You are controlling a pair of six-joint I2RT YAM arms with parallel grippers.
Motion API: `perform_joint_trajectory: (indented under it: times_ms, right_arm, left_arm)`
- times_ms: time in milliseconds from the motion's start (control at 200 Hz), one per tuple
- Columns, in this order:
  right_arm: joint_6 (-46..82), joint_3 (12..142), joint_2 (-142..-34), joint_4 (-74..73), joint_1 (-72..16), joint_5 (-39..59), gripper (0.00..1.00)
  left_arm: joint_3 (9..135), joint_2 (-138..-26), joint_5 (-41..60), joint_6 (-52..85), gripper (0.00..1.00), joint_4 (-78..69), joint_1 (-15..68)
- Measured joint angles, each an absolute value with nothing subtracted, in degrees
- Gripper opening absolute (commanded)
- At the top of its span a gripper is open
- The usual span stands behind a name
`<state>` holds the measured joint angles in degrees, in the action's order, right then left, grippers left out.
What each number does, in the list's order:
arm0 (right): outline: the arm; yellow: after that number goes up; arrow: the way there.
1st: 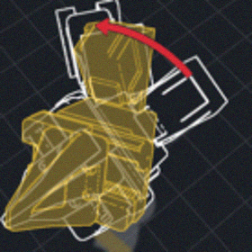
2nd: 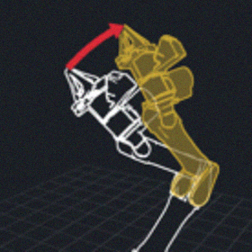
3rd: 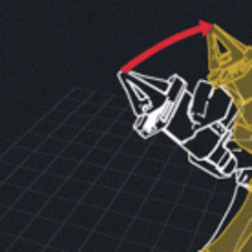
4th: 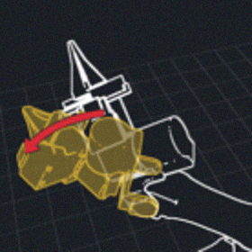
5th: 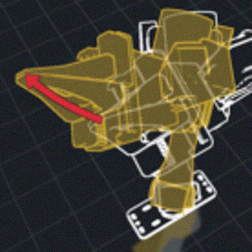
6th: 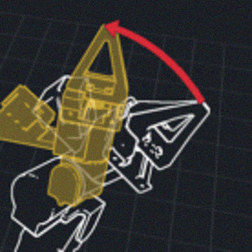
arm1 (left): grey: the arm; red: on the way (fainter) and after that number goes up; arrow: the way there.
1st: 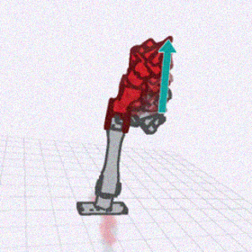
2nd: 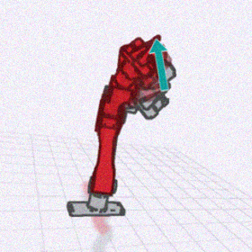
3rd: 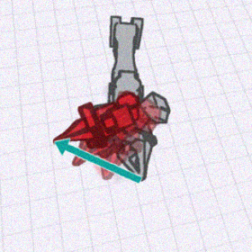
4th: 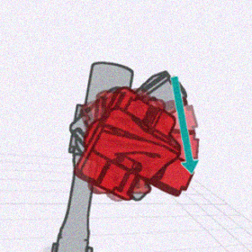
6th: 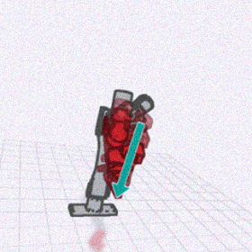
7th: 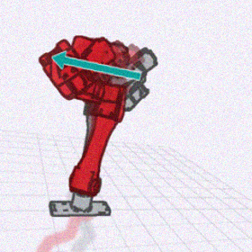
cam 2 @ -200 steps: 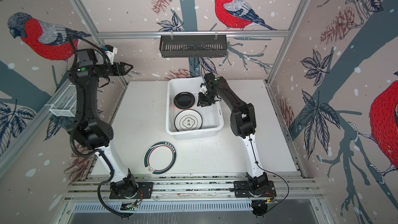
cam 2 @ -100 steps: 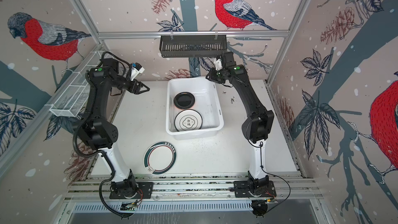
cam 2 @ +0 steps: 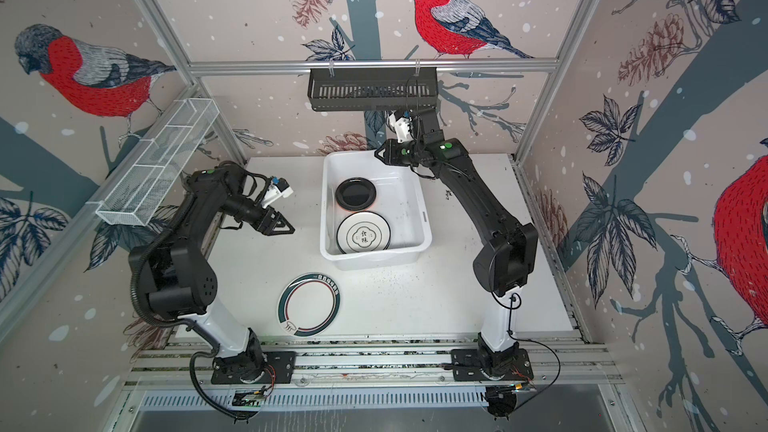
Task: Place the plates into the plastic bin on the countertop
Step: 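Move the left gripper to the green-and-red plate's edge while the right gripper withdraws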
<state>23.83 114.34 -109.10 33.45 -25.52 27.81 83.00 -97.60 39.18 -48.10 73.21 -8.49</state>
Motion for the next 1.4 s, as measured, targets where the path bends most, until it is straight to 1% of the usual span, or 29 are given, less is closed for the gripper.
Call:
perform_joint_trajectory:
  times_ms: [205, 435, 575, 835, 936, 1081, 1156, 1401]
  right_arm:
    - [24.27, 104.16, -101.73, 28.36, -25.56, 29.71, 0.34]
    - [25.58, 94.17, -94.15, 23.59, -25.65, 30.20, 0.35]
    - [26.15, 90.54, -91.94, 21.98, -25.63, 30.13, 0.35]
    - [27.66, 83.22, -87.77, 18.57, -25.80, 29.76, 0.35]
    - [28.36, 80.97, -86.85, 17.74, -25.82, 29.54, 0.35]
    - [28.75, 77.87, -84.99, 16.38, -25.82, 29.34, 0.35]
    - [28.97, 76.82, -84.40, 15.75, -25.82, 29.30, 0.35]
    - [29.93, 74.61, -83.94, 14.26, -25.82, 28.93, 0.35]
  left_arm:
    - [71.44, -96.18, 36.49, -52.75, 0.66, 70.41, -9.54]
    - [63.79, -98.06, 35.66, -59.07, 0.64, 69.30, -15.68]
    - [59.64, -99.72, 34.50, -62.08, 0.63, 67.92, -16.40]
    - [57.65, -104.09, 34.52, -64.47, 0.62, 64.88, -16.56]
    - [57.65, -105.82, 34.52, -64.53, 0.59, 63.90, -16.56]
    - [57.69, -107.92, 36.62, -64.73, 0.57, 64.34, -16.47]
    - [57.67, -108.51, 37.28, -64.79, 0.55, 64.71, -16.10]
    - [56.31, -108.64, 37.80, -64.45, 0.54, 64.69, -13.52]
